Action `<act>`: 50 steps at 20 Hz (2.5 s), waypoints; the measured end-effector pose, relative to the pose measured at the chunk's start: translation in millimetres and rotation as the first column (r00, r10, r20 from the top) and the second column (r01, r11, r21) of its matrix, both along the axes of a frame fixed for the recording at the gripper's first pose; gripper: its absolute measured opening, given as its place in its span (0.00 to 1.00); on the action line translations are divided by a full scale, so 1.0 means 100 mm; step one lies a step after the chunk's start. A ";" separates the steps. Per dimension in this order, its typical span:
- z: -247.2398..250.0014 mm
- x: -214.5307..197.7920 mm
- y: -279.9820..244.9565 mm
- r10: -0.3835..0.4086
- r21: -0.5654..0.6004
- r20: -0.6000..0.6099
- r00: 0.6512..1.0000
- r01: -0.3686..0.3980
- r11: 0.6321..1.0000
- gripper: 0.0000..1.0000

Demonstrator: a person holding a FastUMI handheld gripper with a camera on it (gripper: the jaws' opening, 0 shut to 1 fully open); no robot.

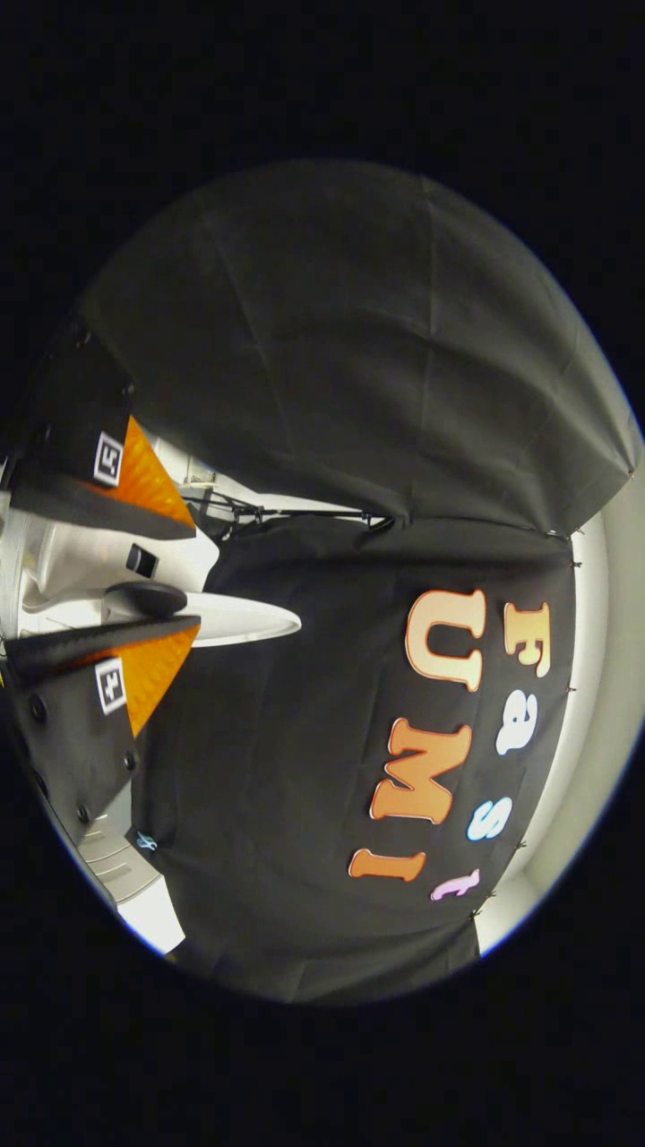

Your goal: Open the toilet lid.

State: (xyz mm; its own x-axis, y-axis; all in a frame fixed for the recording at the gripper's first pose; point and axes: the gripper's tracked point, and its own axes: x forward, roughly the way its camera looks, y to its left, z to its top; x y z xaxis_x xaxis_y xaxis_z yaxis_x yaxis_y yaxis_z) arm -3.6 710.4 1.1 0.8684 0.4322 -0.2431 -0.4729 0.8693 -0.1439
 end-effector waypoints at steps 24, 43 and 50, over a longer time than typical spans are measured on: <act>1.46 0.88 -2.83 -0.093 0.263 0.112 0.989 0.060 0.963 0.93; 0.61 0.53 -5.97 -0.328 0.219 0.128 0.936 0.296 0.930 0.94; 0.27 0.41 -6.64 -0.410 0.243 0.073 0.909 0.382 0.892 0.93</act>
